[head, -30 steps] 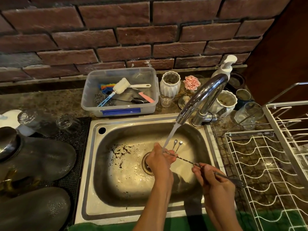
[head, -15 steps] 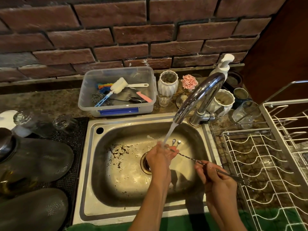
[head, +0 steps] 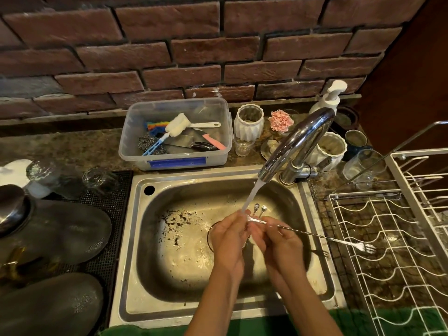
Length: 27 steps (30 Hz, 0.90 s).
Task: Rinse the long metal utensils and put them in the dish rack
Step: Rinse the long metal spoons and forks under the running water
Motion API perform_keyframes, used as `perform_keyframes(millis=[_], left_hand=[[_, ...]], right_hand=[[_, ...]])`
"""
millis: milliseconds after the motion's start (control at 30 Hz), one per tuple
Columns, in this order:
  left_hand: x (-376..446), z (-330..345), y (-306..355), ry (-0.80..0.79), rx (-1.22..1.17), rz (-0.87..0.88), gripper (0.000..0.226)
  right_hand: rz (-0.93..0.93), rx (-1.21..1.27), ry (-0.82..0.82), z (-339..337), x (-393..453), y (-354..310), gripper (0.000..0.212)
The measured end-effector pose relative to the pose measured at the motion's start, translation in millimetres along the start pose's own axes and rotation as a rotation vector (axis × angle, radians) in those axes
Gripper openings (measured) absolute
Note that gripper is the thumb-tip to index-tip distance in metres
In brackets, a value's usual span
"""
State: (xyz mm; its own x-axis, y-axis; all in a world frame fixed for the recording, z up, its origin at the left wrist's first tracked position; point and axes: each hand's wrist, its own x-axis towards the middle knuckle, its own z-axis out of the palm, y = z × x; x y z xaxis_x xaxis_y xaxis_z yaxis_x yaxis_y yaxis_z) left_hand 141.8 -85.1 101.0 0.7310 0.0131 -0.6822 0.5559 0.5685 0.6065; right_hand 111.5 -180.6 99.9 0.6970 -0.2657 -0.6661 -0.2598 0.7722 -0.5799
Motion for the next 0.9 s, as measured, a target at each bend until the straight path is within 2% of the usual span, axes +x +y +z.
perform_keyframes(millis=[67,167,233,300,400,500,567,700,767,900], left_hand=[[-1.1,-5.3,6.2,0.026,0.025,-0.005,0.015],[3.5,-19.9,22.1,0.162,0.056,0.050,0.014],[8.6,-35.2,35.9,0.257,-0.005,0.091,0.008],[11.6,-48.6,45.3,0.308,-0.083,0.110,0.014],[8.4,-50.4,38.0,0.314,-0.096,0.087,0.011],[4.2,-45.2,26.4,0.342,-0.038,0.051,0.007],[4.7,-53.1,34.3,0.360,-0.079,0.050,0.010],[10.0,-81.9,57.0,0.474,-0.116,0.136,0.016],[8.6,-79.6,50.5,0.469,-0.130,0.130,0.015],[5.5,-76.7,38.2,0.462,-0.150,0.078,0.013]], right_hand=[[0.063,-0.014,-0.052,18.4,2.8,13.1,0.019],[0.100,-0.062,-0.103,35.4,6.8,22.0,0.017],[0.091,-0.066,-0.051,38.0,12.5,16.6,0.013],[0.064,0.022,0.015,38.3,19.6,12.3,0.011],[0.052,-0.061,0.047,49.0,17.6,28.6,0.012],[0.107,-0.189,-0.051,58.3,7.7,51.6,0.017],[0.086,-0.201,-0.060,55.0,10.0,42.6,0.017],[-0.018,-0.027,0.083,39.8,25.8,8.8,0.009],[-0.031,-0.064,0.103,40.4,24.3,13.4,0.012],[-0.011,-0.295,-0.028,44.3,11.8,29.5,0.013]])
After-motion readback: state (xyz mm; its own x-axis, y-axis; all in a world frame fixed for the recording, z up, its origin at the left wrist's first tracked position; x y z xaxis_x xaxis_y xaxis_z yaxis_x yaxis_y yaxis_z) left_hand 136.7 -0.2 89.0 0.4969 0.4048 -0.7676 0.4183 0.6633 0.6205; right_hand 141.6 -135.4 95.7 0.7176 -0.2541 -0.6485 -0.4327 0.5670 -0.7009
